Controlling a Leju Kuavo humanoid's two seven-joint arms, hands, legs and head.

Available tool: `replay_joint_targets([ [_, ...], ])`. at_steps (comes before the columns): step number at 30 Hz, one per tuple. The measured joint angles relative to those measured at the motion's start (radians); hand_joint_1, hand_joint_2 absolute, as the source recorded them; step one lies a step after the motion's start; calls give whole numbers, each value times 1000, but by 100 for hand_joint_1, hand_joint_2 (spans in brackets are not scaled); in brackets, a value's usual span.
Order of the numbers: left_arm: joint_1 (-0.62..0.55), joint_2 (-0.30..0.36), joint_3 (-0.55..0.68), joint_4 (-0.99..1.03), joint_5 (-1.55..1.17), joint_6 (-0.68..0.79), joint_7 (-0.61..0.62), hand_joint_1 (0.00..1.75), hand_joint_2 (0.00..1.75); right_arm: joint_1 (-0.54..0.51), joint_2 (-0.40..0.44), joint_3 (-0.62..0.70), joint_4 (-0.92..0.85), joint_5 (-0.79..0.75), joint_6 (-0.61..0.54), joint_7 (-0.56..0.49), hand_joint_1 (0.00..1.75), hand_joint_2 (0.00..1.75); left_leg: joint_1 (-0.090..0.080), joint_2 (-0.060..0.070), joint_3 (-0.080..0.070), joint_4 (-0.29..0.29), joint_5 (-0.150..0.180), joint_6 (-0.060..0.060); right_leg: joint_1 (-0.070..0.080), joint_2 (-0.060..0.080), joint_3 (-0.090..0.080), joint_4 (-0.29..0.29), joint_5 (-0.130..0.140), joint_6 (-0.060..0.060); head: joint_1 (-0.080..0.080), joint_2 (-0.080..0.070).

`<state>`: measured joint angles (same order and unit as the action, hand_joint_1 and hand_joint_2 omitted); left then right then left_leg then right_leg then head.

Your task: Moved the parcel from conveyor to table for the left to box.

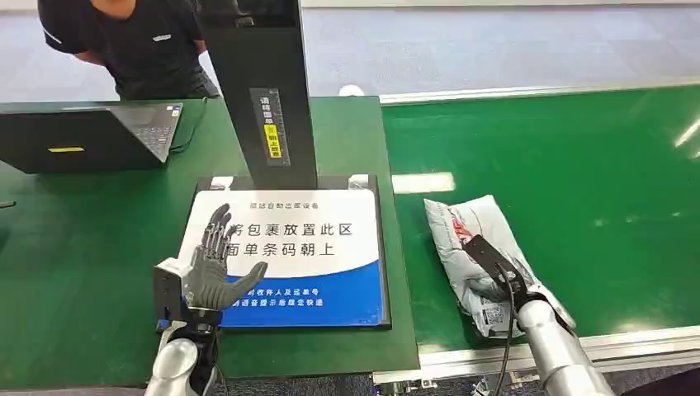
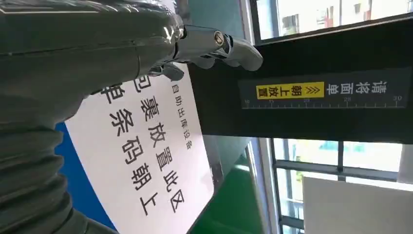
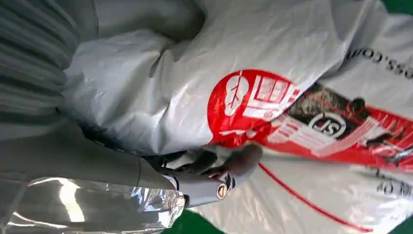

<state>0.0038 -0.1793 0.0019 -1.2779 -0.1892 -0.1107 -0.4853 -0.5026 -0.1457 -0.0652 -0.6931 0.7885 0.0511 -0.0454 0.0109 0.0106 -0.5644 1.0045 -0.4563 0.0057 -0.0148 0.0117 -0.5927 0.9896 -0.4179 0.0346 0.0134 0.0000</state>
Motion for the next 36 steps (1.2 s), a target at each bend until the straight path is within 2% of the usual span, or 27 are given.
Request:
replay_joint_targets([
  [16, 12, 0, 13, -27, -1, 0, 12, 0, 175, 11, 2, -2, -11, -5, -37, -7, 175, 175, 0, 0, 0, 0, 0, 0, 0, 0, 0, 0, 0, 0, 0, 0],
  [18, 17, 0, 14, -34, -4, 0, 13, 0, 175, 24, 3, 0, -23, 79, -157, 38, 175, 175, 0, -1, 0, 0, 0, 0, 0, 0, 0, 0, -1, 0, 0, 0],
  [21, 40, -4, 18, -60, -15, 0, 12, 0, 175, 69, 10, 8, -75, 322, -437, 173, 175, 175, 0, -7, -4, 0, 0, 1, 0, -7, -1, 0, -2, 2, 1, 0],
  [23, 54, -5, 24, -74, -19, 0, 12, 0, 175, 103, 10, 2, -116, 378, -481, 179, 175, 175, 0, -7, -6, 0, 0, 1, -1, -6, -3, 1, -1, 2, 0, 0],
  [25, 59, -6, 31, -83, -21, 0, 5, 0, 175, 140, 16, -10, -169, 398, -554, 136, 175, 175, 0, -6, -8, 0, 0, 1, -1, -6, -5, 1, -1, 1, 0, 0],
  [27, 61, -10, 37, -92, -22, 0, -3, 0, 175, 179, 34, -31, -244, 399, -667, 47, 175, 175, -1, -6, -10, 0, 0, 1, -1, -6, -7, 1, -1, 1, 0, 0],
  [29, 61, -13, 42, -95, -22, -1, -4, 0, 175, 203, 50, -46, -314, 398, -713, -6, 175, 175, -1, -5, -11, 0, 0, 1, -1, -6, -9, 1, -1, 1, 0, 0],
  [36, 61, -22, 59, -95, -22, -3, -10, 0, 175, 244, 95, -92, -517, 335, -739, -153, 175, 175, -1, -5, -13, 0, 1, 0, -1, -6, -12, 2, -2, 1, 0, 0],
])
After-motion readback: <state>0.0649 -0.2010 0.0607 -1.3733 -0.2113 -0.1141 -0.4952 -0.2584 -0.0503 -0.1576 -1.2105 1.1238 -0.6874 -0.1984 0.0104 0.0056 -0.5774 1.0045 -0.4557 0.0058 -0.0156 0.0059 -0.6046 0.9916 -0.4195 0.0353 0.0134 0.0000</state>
